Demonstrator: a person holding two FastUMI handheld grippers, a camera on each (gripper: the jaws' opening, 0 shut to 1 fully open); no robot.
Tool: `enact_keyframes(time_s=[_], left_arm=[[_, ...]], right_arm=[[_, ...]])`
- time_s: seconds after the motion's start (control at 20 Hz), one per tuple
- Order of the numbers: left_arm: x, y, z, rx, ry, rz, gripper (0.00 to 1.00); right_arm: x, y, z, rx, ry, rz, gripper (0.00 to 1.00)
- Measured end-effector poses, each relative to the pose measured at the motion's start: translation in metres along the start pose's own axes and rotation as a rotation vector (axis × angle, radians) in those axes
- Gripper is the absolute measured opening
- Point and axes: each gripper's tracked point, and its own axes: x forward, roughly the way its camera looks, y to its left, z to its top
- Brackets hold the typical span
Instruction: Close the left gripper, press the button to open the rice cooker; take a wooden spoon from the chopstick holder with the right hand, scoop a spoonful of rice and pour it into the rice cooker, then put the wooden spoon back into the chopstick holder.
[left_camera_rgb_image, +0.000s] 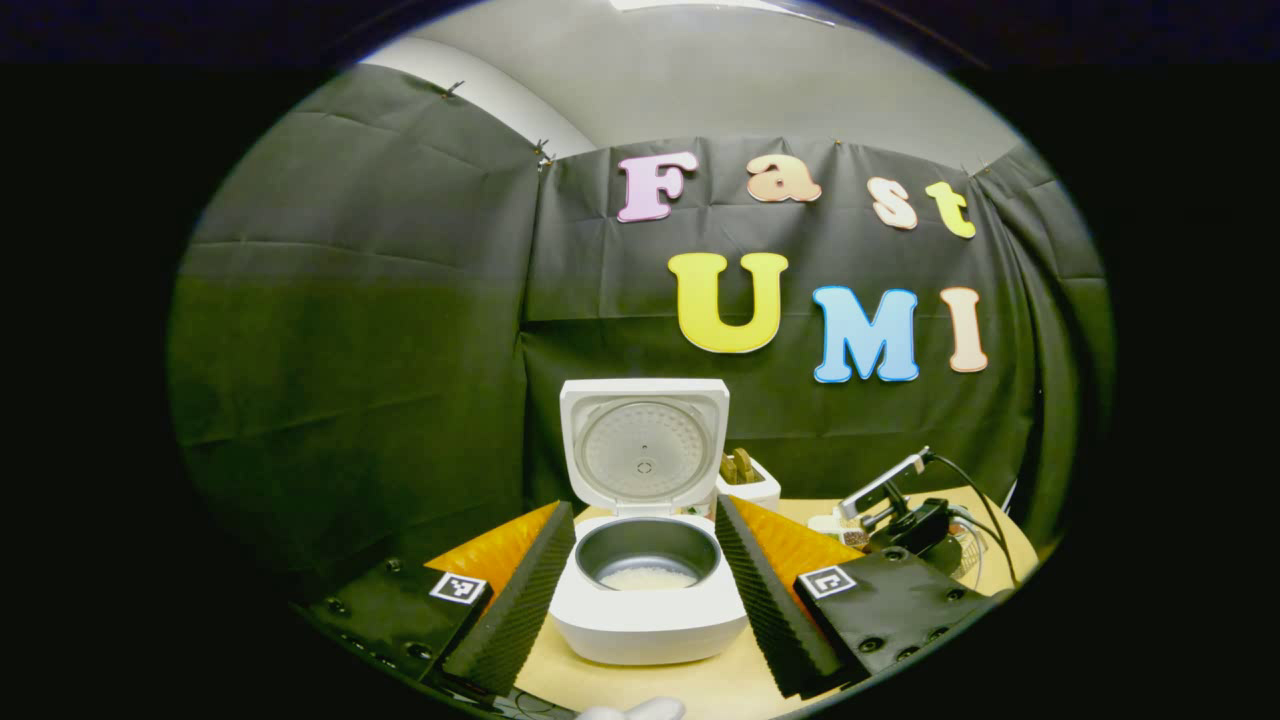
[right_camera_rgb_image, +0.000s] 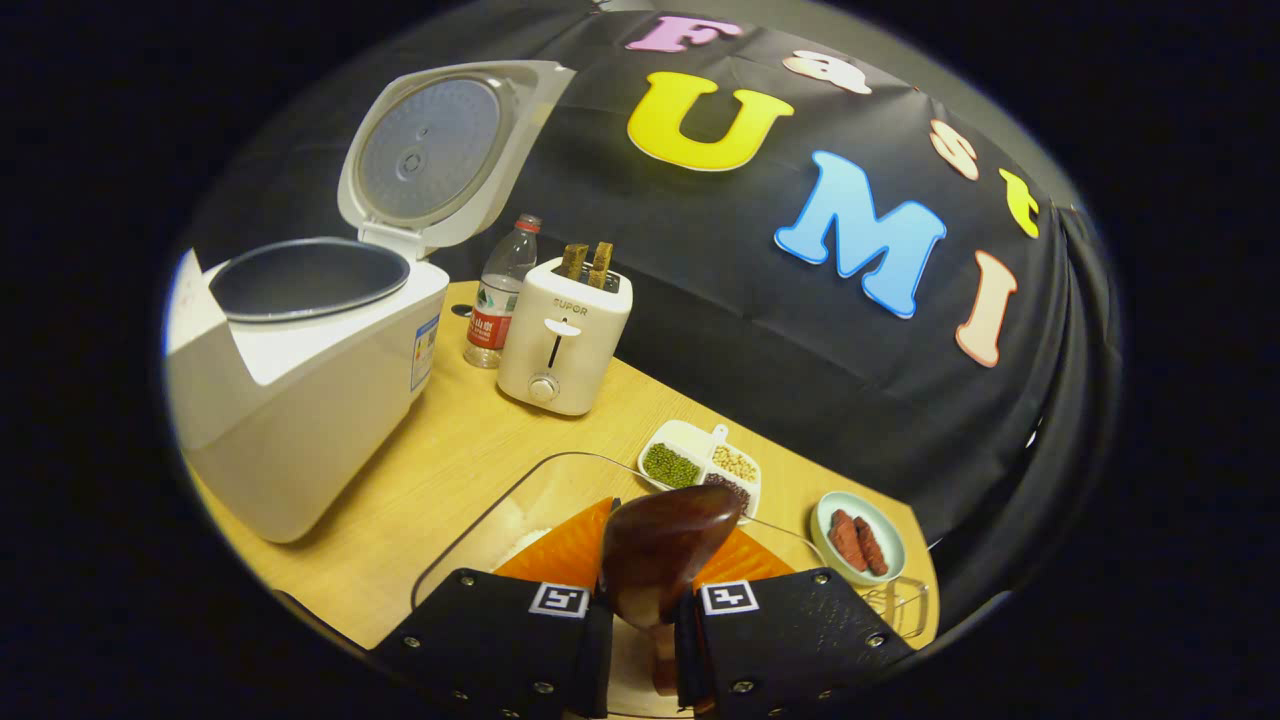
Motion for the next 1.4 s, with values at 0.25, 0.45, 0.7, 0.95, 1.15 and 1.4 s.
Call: enact_keyframes(time_s=[0.25, 0.45, 0.7, 0.95, 1.15, 1.4], left_arm=[[0.000, -0.001, -0.001, 0.011, 0.003, -0.004, 0.99], [0.000, 0.000, -0.001, 0.008, 0.010, -0.002, 0.98], [0.002, 0.000, 0.003, 0.008, 0.005, -0.002, 0.99], [0.006, -0.003, 0.006, 0.012, 0.003, -0.010, 0.97], [0.005, -0.005, 0.014, 0.026, -0.010, -0.015, 0.97], [0.004, -0.008, 0.022, 0.039, -0.023, -0.023, 0.99]], right_arm=[[0.000, 0.002, 0.007, 0.257, 0.019, 0.056, 0.27], [-0.002, -0.009, 0.010, 0.521, 0.025, 0.093, 0.27], [0.000, -0.025, 0.004, 0.856, 0.026, 0.129, 0.27], [-0.003, -0.035, -0.004, 1.114, 0.020, 0.171, 0.27], [-0.007, -0.043, -0.007, 1.260, -0.012, 0.199, 0.26], [-0.014, -0.070, 0.006, 1.435, -0.088, 0.222, 0.26]])
